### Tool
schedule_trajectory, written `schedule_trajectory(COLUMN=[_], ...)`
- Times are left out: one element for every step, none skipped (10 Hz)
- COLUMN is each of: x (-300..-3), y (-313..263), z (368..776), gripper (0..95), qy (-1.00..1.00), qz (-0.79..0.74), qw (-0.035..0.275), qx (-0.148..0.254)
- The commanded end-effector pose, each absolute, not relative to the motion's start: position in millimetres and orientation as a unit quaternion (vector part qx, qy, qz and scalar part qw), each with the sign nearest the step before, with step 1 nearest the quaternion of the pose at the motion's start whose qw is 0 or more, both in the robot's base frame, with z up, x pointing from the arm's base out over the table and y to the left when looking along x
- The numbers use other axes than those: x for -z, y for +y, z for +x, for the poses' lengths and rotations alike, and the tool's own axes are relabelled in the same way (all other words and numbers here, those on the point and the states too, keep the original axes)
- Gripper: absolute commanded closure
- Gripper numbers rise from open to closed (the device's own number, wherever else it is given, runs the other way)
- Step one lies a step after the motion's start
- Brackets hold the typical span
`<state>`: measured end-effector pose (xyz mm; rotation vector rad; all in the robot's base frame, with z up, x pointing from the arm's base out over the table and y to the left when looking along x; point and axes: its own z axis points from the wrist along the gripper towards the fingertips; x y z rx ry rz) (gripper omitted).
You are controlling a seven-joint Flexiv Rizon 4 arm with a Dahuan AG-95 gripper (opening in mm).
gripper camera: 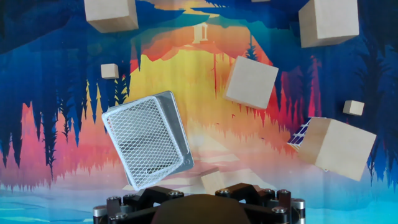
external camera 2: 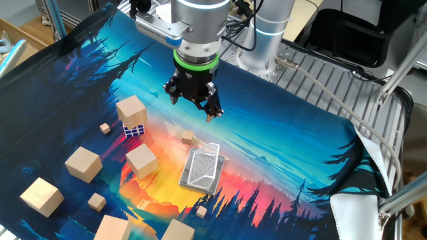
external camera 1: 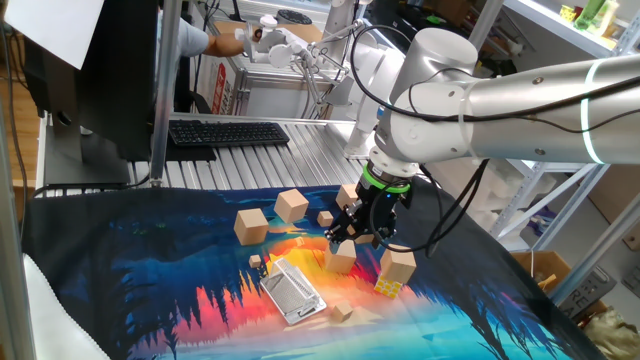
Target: Stack the blocks into a pyramid shape
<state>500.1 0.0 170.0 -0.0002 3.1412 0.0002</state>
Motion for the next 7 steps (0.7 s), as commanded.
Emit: schedule_trajectory(x=[-170.1, -170.2, -170.3, -170.3, -170.4, -170.5, -171.0], y=[0.0, -0.1, -0.1, -0.1, -0.1, -0.2, -0.4], z=[500.1, 500.5, 500.5, 500.6, 500.7, 500.9, 502.0], gripper=[95.0, 95.0, 95.0, 95.0, 95.0, 95.0, 95.0], qy=[0.988, 0.988, 0.988, 0.988, 0.988, 0.988, 0.988], qz=[0.154, 0.154, 0.154, 0.154, 0.154, 0.154, 0.15], qw=[0.026, 0.025, 0.025, 0.025, 0.025, 0.025, 0.025], qx=[0.019, 0.016, 0.016, 0.016, 0.016, 0.016, 0.016])
